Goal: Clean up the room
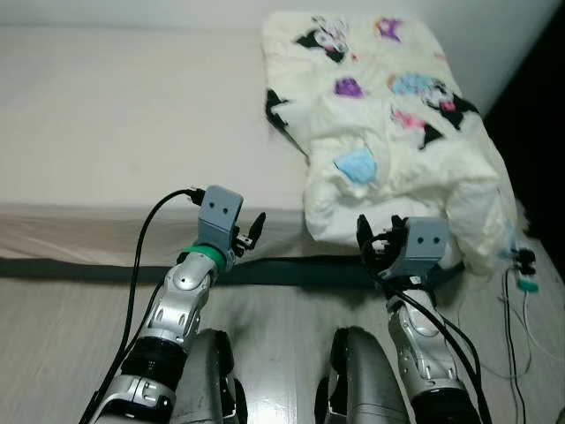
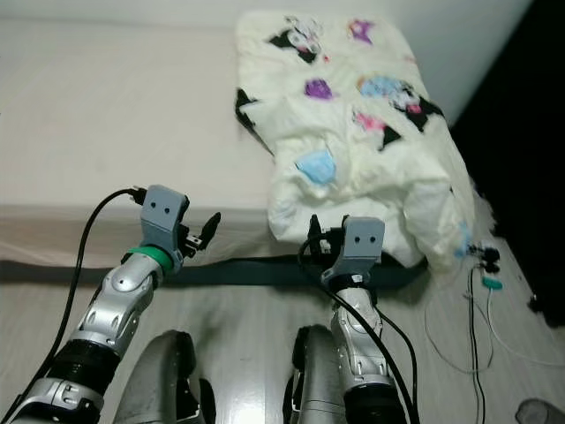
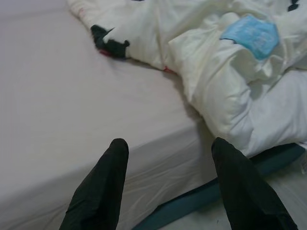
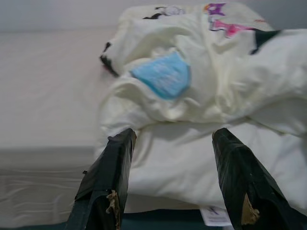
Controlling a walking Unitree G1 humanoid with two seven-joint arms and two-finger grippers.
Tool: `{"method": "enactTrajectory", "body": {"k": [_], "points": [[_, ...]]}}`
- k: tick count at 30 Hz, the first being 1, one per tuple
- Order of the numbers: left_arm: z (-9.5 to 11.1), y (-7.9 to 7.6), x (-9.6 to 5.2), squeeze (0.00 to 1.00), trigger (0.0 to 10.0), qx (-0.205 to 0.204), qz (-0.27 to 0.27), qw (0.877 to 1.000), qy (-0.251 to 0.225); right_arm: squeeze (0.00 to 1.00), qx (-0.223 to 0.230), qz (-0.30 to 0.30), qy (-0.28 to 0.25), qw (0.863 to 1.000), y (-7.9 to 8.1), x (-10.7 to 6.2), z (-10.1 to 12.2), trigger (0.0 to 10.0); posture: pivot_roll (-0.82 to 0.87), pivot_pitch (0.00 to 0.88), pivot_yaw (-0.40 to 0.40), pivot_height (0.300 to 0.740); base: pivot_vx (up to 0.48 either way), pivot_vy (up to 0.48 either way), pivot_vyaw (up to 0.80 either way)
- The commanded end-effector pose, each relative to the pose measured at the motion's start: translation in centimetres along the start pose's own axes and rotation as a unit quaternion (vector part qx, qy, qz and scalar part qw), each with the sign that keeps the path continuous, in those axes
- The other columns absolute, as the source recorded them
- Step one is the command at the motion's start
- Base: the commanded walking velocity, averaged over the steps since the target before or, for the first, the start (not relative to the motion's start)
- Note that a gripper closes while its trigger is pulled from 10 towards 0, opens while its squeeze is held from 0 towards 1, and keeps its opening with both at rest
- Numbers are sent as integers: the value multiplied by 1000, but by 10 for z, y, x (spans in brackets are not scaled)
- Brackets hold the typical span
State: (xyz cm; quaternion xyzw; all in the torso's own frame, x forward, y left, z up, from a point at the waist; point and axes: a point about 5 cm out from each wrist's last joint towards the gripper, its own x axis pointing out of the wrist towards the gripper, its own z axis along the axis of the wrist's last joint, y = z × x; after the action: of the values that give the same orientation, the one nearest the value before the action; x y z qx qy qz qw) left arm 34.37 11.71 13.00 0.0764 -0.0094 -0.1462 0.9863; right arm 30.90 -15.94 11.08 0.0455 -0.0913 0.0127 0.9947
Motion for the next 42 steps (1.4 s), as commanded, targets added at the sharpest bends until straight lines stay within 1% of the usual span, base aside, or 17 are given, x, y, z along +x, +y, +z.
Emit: {"method": "enactTrajectory", "body": {"k": [1, 7, 11, 12, 15, 17, 21, 23, 24, 26, 27, 31, 32, 38, 39, 41, 42], "points": [[-5, 1, -4, 0, 10000, 7, 2, 1000, 11, 0, 11, -5, 12, 1000, -1, -2, -4, 10000, -3, 140, 42, 540, 0, 0, 0], [-1, 9, -9, 0, 10000, 10, 15, 1000, 7, 0, 20, 6, 12, 1000, 0, 3, -5, 10000, 22, 168, 41, 520, 0, 0, 0], [10, 24, -15, 0, 10000, 24, 36, 999, -9, 0, 55, 29, 21, 998, 3, 23, 0, 10000, 49, 200, 37, 520, 0, 0, 0], [10, 24, -15, 0, 10000, 24, 36, 999, -9, 0, 55, 29, 21, 998, 3, 23, 0, 10000, 49, 200, 37, 520, 0, 0, 0], [21, 36, -19, 0, 10000, 40, 48, 998, -24, 0, 82, 36, 26, 996, 4, 34, 2, 10000, 84, 218, 28, 520, 0, 0, 0], [32, 50, -26, 0, 10000, 53, 60, 996, -36, 0, 109, 48, 32, 992, 4, 44, 4, 10000, 107, 229, 23, 520, 0, 0, 0], [41, 60, -35, 0, 10000, 61, 73, 995, -44, 0, 137, 58, 35, 988, 5, 52, 7, 10000, 143, 244, 15, 520, 0, 0, 0], [48, 69, -45, 0, 10000, 69, 86, 993, -48, 0, 175, 71, 32, 981, 8, 61, 11, 10000, 168, 251, 10, 520, 0, 0, 0], [52, 73, -51, 0, 10000, 74, 94, 992, -50, 553, 200, 84, 27, 976, 12, 66, 16, 10000, 187, 255, 7, 520, 0, 0, 0], [55, 76, -54, 0, 10000, 77, 99, 991, -51, 553, 214, 92, 23, 972, 15, 70, 19, 10000, 187, 255, 7, 520, 0, 0, 0], [57, 77, -57, 0, 10000, 78, 103, 990, -52, 1000, 233, 106, 15, 967, 20, 75, 25, 10000, 193, 257, 5, 520, 0, 0, 0], [59, 77, -61, 0, 10000, 79, 105, 990, -51, 1000, 253, 134, -2, 958, 28, 81, 35, 10000, 202, 260, 4, 520, 0, 0, 0], [59, 76, -62, 0, 10000, 79, 104, 990, -50, 1000, 263, 157, -11, 952, 35, 84, 42, 10000, 207, 264, 3, 520, 0, 0, 0], [61, 73, -64, 0, 10000, 79, 100, 991, -44, 1000, 301, 173, 5, 938, 41, 89, 43, 10000, 209, 269, 8, 520, 0, 0, 0], [62, 72, -65, 0, 10000, 79, 97, 991, -42, 0, 313, 151, 21, 937, 37, 90, 37, 10000, 215, 272, 12, 520, 0, 0, 0], [62, 71, -65, 0, 10000, 79, 95, 992, -40, 0, 322, 136, 32, 937, 34, 90, 33, 10000, 215, 272, 12, 520, 0, 0, 0], [62, 71, -66, 0, 10000, 79, 92, 992, -38, 0, 324, 105, 47, 939, 28, 89, 27, 10000, 221, 273, 19, 520, 0, 0, 0]]}}
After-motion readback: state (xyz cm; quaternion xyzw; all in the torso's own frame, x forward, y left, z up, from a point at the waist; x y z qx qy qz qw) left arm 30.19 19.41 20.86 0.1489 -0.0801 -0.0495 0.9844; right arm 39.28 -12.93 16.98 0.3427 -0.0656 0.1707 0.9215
